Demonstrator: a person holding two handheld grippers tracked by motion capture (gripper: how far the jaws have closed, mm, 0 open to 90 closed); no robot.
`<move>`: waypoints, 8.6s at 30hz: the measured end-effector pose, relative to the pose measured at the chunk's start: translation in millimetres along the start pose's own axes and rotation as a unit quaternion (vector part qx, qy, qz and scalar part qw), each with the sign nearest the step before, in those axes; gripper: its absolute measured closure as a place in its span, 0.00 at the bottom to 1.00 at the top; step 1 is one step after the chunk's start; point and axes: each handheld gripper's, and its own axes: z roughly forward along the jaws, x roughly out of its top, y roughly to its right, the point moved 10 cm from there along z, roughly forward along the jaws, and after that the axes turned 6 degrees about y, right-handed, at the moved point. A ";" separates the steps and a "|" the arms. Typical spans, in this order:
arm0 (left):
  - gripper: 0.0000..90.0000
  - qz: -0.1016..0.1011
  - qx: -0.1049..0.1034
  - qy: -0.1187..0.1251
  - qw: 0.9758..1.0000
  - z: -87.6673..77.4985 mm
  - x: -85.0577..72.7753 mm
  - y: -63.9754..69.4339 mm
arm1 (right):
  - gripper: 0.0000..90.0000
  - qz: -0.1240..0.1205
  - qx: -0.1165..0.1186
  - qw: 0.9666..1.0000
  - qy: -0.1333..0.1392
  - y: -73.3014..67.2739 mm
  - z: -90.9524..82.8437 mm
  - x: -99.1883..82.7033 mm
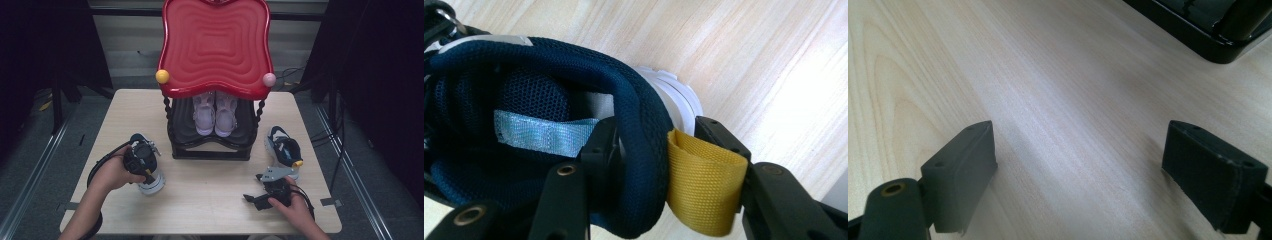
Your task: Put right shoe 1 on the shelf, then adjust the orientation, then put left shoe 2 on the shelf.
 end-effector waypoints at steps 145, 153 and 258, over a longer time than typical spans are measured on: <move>0.81 0.104 0.043 0.015 0.994 -237.9 96.7 26.7 | 0.14 0.000 0.000 1.000 -0.002 -0.1 -0.3 -0.3; 0.81 0.100 0.060 0.029 0.993 -255.3 103.8 28.8 | 0.14 -0.001 -0.001 1.000 -0.001 0.2 -0.3 -0.2; 0.78 0.291 0.155 0.031 0.944 -240.5 286.2 6.5 | 0.14 0.000 0.000 1.000 0.000 -0.1 0.0 0.0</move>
